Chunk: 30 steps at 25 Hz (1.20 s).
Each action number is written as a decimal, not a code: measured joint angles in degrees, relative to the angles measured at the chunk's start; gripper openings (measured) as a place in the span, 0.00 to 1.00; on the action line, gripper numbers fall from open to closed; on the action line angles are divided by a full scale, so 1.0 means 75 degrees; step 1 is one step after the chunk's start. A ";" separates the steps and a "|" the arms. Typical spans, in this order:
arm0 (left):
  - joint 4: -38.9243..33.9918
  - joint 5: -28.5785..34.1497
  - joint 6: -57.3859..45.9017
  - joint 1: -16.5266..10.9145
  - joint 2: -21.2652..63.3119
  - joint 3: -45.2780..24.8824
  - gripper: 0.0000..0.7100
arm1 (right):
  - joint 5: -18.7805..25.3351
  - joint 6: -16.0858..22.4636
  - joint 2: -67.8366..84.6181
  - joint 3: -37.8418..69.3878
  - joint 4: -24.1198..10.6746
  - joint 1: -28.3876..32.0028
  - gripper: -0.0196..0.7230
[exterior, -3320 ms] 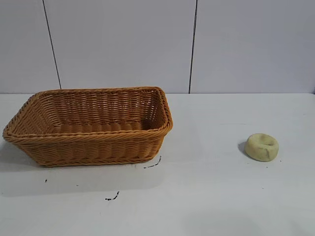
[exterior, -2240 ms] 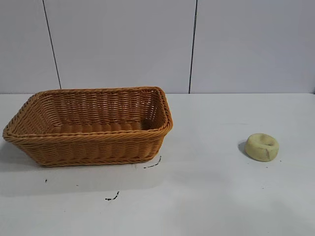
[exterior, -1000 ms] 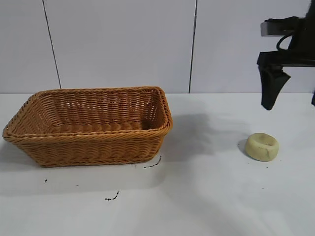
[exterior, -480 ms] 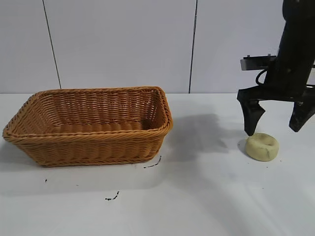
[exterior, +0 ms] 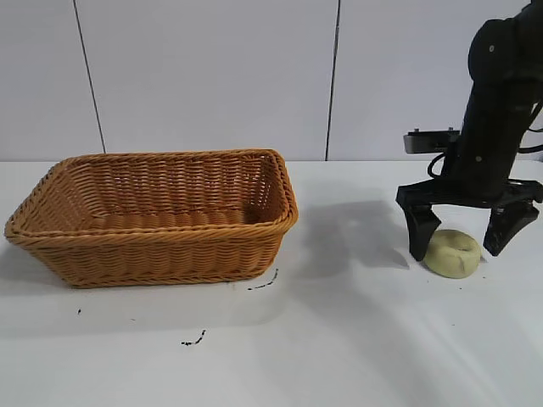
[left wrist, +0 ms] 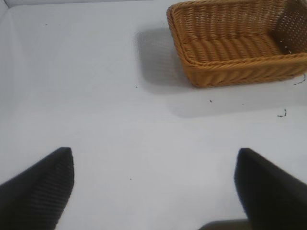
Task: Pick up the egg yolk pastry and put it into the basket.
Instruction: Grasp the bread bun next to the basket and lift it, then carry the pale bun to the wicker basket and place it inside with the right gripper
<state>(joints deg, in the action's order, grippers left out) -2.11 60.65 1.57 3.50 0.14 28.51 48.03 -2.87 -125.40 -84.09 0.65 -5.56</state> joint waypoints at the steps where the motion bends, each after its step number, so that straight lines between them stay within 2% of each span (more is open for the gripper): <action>1: 0.0000 0.0000 0.0000 0.0000 0.0000 0.0000 0.98 | 0.0010 0.0000 0.0000 0.0000 0.0000 0.0000 0.69; 4: 0.0000 0.0000 0.0000 0.0000 0.0000 0.0000 0.98 | 0.0047 0.0000 0.0000 0.0000 0.0015 0.0000 0.43; 6: 0.0000 0.0000 0.0000 0.0000 0.0000 0.0000 0.98 | 0.0115 0.0000 0.0000 -0.0045 0.0015 0.0000 0.33; 8: 0.0000 0.0000 0.0000 0.0000 0.0000 0.0000 0.98 | 0.0191 0.0000 0.0000 -0.0129 -0.0004 0.0000 0.29; 12: 0.0000 0.0000 0.0000 0.0000 0.0000 0.0000 0.98 | 0.0539 0.0000 0.0104 -0.0431 -0.0046 0.0000 0.27; 21: 0.0000 0.0000 0.0000 0.0000 0.0000 0.0000 0.98 | 0.2222 0.0000 0.1140 -0.2118 -0.0016 -0.0095 0.26; 25: 0.0000 0.0000 0.0000 0.0000 0.0000 0.0000 0.98 | 0.2592 0.0000 0.1264 -0.2777 0.0006 -0.0243 0.26; 30: 0.0000 0.0000 0.0000 0.0000 0.0000 0.0000 0.98 | 0.2720 0.0000 0.1264 -0.3345 -0.0087 -0.0701 0.26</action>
<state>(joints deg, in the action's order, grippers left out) -2.11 60.65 1.57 3.50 0.14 28.51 68.43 -2.87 -115.92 -109.18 0.00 -10.82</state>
